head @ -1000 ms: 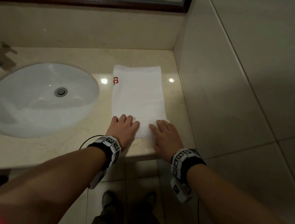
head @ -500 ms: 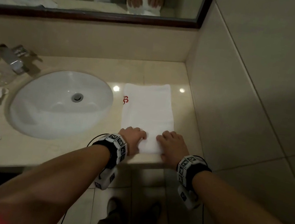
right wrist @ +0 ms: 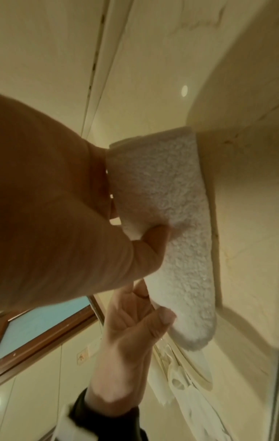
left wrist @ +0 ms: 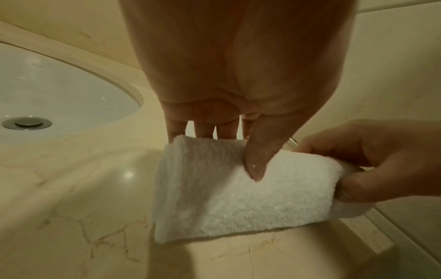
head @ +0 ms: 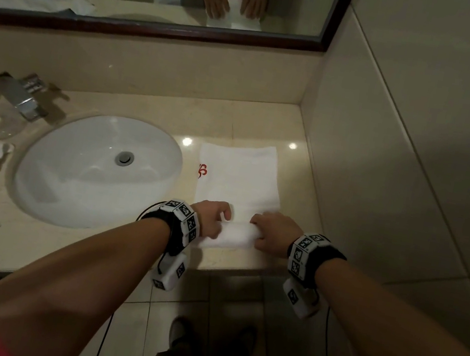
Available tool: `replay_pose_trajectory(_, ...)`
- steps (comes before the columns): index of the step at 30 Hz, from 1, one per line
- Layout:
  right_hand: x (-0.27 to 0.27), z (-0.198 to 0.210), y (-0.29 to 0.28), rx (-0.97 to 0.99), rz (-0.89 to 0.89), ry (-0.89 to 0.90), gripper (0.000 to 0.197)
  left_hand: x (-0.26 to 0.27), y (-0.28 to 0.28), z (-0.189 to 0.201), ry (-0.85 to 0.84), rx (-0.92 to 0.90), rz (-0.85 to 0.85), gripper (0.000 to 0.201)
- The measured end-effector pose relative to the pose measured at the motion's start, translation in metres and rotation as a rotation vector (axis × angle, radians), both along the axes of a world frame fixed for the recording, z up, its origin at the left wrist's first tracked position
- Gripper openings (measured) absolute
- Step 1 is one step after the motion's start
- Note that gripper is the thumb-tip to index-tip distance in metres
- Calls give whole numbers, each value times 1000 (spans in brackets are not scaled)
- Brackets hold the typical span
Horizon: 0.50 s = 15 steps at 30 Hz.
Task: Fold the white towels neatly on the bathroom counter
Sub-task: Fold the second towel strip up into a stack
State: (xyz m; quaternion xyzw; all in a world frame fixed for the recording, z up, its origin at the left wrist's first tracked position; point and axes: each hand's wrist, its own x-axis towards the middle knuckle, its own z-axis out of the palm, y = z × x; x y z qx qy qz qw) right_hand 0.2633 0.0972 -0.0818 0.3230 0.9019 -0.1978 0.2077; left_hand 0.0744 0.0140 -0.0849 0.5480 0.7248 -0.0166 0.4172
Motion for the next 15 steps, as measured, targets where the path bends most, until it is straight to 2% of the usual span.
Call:
replay_pose_trajectory(6, -12, 1, 18, -163, -122, -19, 46, -11, 10, -2, -75, -9, 64, 29)
replay_pose_trajectory(10, -19, -7, 27, -156, -152, -58, 41, -15, 16, -9, -51, 7, 36, 21)
replay_pose_trajectory(15, -26, -14, 32, -116, -136, -72, 35, -21, 20, -19, -17, 46, 9, 22)
